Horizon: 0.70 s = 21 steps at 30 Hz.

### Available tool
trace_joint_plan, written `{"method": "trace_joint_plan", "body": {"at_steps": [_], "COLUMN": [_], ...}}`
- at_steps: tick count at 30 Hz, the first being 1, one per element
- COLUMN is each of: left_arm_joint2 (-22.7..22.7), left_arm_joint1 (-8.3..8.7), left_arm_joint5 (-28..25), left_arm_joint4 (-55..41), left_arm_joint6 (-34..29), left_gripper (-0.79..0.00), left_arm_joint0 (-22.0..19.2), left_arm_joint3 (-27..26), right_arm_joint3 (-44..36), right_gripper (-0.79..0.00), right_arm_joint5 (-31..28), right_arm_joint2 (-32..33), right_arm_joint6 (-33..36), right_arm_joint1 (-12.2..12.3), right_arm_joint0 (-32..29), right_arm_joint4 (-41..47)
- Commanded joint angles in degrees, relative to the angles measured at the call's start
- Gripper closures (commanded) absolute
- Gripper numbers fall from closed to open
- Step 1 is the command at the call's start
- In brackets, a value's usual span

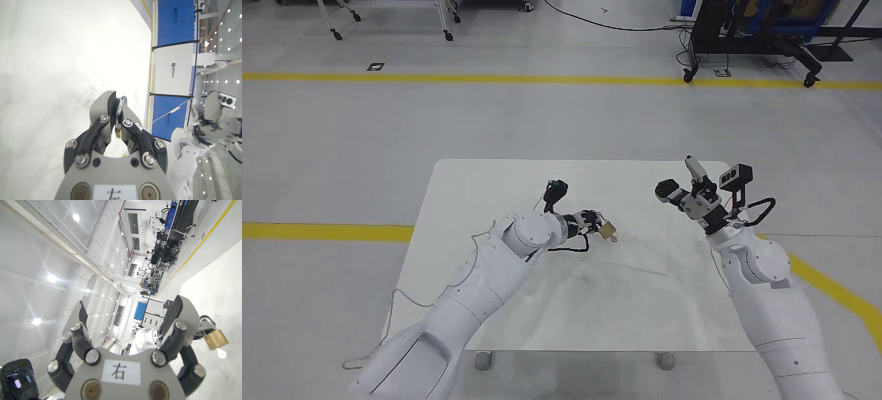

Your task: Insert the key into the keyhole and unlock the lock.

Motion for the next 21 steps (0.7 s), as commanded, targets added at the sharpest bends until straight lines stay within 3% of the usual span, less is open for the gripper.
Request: {"method": "trace_joint_plan", "body": {"at_steps": [1, 8, 10, 11, 13, 14, 17, 21], "left_arm_joint2": [1.1, 3.5, 3.9, 3.9, 3.7, 3.5, 2.5, 0.2], "left_arm_joint1": [-0.84, -2.77, -3.16, -3.31, -3.52, -3.59, -3.62, -3.17], "left_arm_joint5": [0.5, 1.4, 1.5, 1.3, 1.1, 0.9, 0.3, -1.4], "left_arm_joint4": [-0.2, 1.4, 1.9, 1.8, 1.7, 1.6, 0.6, -1.2], "left_arm_joint6": [0.0, -1.1, -1.3, -1.2, -1.1, -1.1, -1.8, -2.6], "left_gripper": [0.0, -0.009, -0.135, -0.246, -0.388, -0.517, -0.776, -0.785], "left_arm_joint0": [-0.8, -3.2, -3.6, -3.7, -4.0, -4.1, -4.4, -5.2], "left_arm_joint3": [2.1, 7.4, 8.3, 8.6, 9.4, 9.7, 10.9, 12.2], "right_arm_joint3": [0.0, 0.0, 0.0, 0.0, 0.0, 0.0, 0.0, 0.0], "right_gripper": [-0.785, -0.785, -0.785, -0.785, -0.785, -0.785, -0.785, -0.785], "right_arm_joint5": [0.0, 0.0, 0.0, 0.0, 0.0, 0.0, 0.0, 0.0], "right_arm_joint2": [0.0, 0.0, 0.0, 0.0, 0.0, 0.0, 0.0, 0.0], "right_arm_joint6": [0.0, 0.0, 0.0, 0.0, 0.0, 0.0, 0.0, 0.0], "right_arm_joint1": [0.0, 0.0, 0.0, 0.0, 0.0, 0.0, 0.0, 0.0], "right_arm_joint0": [0.0, 0.0, 0.0, 0.0, 0.0, 0.0, 0.0, 0.0], "right_arm_joint4": [0.0, 0.0, 0.0, 0.0, 0.0, 0.0, 0.0, 0.0]}}
